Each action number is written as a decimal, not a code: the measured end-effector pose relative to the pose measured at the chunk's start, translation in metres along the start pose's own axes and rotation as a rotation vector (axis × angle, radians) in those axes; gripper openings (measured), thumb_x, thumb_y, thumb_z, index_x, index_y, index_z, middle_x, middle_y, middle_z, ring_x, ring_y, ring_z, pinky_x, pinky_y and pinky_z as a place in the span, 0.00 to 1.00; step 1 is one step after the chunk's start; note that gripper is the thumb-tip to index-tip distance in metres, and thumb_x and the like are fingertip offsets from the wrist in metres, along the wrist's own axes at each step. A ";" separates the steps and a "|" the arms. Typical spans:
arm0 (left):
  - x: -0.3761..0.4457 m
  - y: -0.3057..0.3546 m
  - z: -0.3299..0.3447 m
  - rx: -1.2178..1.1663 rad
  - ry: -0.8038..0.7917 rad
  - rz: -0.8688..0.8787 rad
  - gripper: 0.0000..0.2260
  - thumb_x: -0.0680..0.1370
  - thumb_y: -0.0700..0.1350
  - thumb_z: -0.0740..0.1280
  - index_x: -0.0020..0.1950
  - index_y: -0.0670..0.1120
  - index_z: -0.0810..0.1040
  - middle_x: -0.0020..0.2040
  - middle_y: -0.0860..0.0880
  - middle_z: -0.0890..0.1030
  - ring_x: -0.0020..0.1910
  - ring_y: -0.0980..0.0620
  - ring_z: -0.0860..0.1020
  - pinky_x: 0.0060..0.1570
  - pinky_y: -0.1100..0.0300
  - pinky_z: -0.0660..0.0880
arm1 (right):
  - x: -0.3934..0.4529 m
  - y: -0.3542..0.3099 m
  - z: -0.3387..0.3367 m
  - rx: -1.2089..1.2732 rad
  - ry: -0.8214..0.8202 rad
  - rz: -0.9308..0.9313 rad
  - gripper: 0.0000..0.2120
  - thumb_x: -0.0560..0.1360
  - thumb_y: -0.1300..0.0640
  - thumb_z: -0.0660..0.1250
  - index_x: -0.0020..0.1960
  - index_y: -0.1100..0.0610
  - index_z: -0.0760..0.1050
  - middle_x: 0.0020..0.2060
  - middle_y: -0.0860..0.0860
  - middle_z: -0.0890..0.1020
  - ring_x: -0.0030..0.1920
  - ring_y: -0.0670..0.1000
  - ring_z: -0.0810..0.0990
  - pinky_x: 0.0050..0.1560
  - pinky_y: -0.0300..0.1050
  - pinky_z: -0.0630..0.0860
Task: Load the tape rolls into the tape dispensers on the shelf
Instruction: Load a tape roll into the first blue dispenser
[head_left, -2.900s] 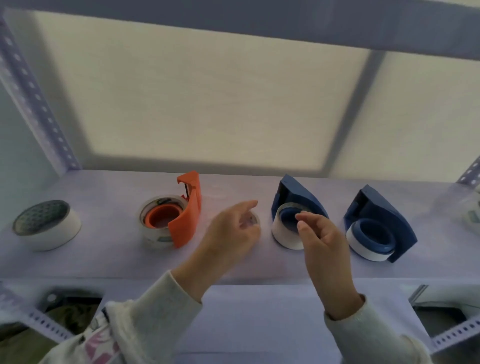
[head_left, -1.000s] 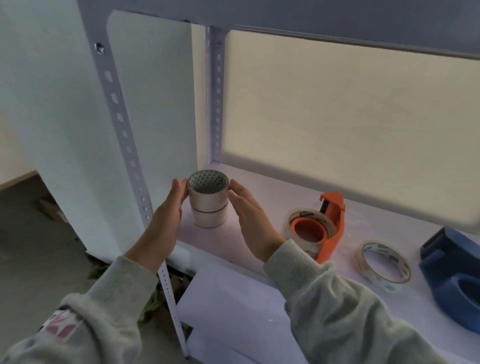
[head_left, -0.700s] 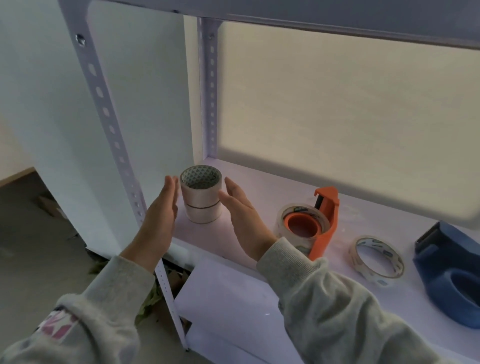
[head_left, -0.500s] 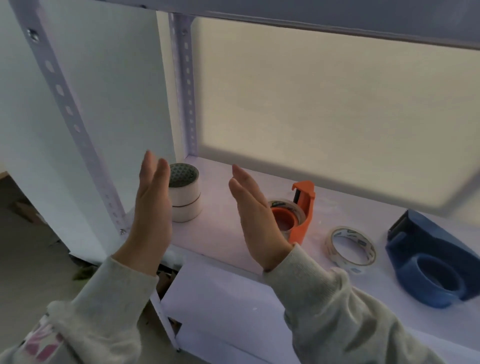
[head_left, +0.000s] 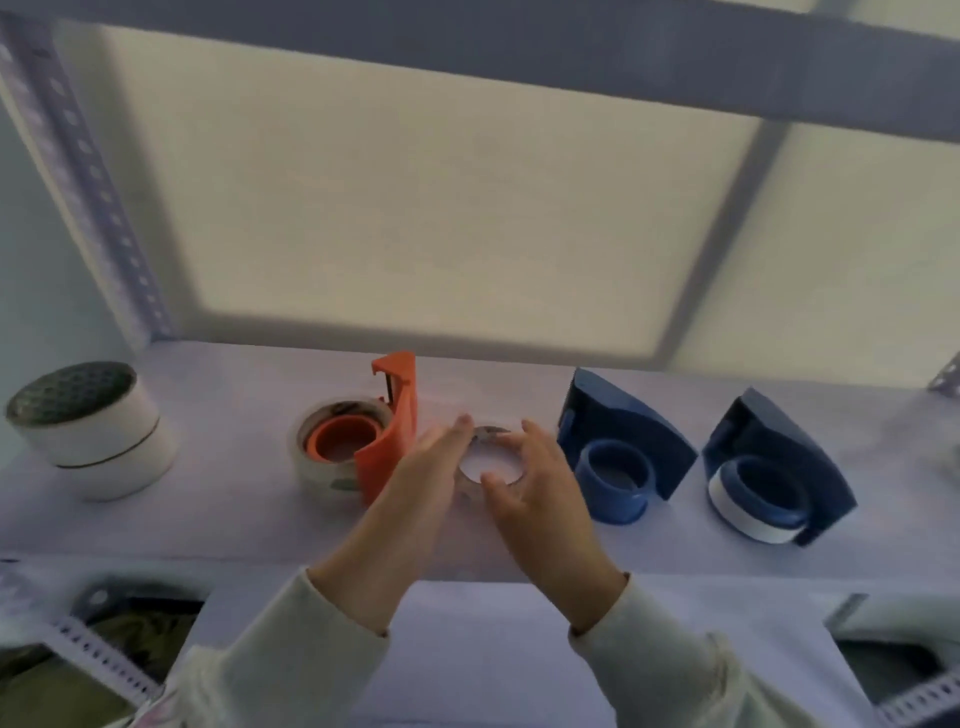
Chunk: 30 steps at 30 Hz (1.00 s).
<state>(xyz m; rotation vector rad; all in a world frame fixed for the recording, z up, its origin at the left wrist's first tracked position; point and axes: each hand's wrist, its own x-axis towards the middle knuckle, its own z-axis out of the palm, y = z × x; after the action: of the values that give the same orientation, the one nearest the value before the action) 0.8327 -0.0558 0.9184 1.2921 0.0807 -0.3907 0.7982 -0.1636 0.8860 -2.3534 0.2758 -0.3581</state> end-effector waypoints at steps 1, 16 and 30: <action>0.004 -0.005 0.000 0.013 0.002 -0.019 0.08 0.80 0.48 0.62 0.45 0.46 0.76 0.45 0.45 0.81 0.43 0.53 0.79 0.52 0.58 0.75 | -0.001 0.005 0.003 0.017 -0.024 0.029 0.22 0.77 0.54 0.65 0.70 0.51 0.67 0.76 0.49 0.61 0.76 0.48 0.58 0.72 0.39 0.54; -0.026 -0.023 0.031 -0.035 -0.194 0.203 0.45 0.64 0.71 0.67 0.76 0.51 0.60 0.76 0.51 0.64 0.75 0.53 0.60 0.75 0.47 0.54 | -0.027 0.015 -0.052 0.173 0.161 -0.136 0.22 0.75 0.58 0.69 0.68 0.52 0.72 0.71 0.39 0.62 0.66 0.24 0.54 0.59 0.15 0.52; -0.016 -0.049 0.083 0.112 -0.377 0.174 0.39 0.68 0.68 0.62 0.75 0.51 0.64 0.76 0.54 0.62 0.76 0.59 0.57 0.76 0.52 0.52 | -0.023 0.075 -0.080 0.028 0.199 0.062 0.22 0.76 0.56 0.68 0.69 0.55 0.71 0.75 0.49 0.64 0.72 0.41 0.59 0.65 0.31 0.54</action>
<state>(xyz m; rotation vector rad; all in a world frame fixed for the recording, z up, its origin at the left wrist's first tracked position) 0.7884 -0.1417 0.9013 1.3035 -0.3738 -0.4880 0.7426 -0.2604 0.8854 -2.2790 0.4342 -0.5632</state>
